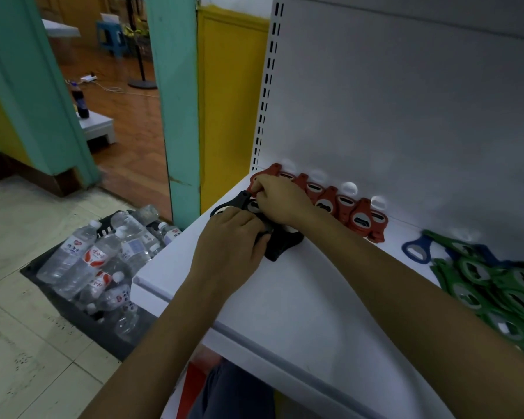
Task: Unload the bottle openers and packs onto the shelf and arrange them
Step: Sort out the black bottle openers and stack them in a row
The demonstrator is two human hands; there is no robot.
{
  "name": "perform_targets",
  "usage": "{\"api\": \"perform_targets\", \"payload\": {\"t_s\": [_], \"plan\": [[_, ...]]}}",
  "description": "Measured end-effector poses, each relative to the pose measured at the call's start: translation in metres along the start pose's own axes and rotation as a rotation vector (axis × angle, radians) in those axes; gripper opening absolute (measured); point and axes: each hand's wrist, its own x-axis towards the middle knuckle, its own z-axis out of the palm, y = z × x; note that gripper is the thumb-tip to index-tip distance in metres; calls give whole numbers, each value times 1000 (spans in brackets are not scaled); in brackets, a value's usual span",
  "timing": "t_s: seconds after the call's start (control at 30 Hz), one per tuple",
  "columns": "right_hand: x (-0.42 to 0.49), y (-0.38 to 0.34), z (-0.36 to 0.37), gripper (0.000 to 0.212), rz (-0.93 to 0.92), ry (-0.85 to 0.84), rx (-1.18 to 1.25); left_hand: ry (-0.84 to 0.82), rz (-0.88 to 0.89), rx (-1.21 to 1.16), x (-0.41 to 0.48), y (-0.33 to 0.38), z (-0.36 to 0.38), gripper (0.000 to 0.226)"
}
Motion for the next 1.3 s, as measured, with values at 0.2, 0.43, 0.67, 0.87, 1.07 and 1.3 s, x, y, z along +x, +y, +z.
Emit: {"api": "perform_targets", "payload": {"t_s": [0.2,0.43,0.67,0.87,1.07,1.3], "plan": [[-5,0,1,22,-13,48,0,-13,2,-13,0,1,0,12],[-40,7,-16,18,-120,246,5,18,28,6,2,13,-10,25],[-118,63,-30,27,-92,302,-61,-33,323,114,1,40,-11,43],[-188,124,-59,17,27,379,-60,-139,460,-92,15,139,42,48],[-276,214,-95,30,380,478,-103,-298,550,-258,32,235,103,42],[-348,281,-110,36,805,585,18,-398,603,-290,52,315,158,50]]}}
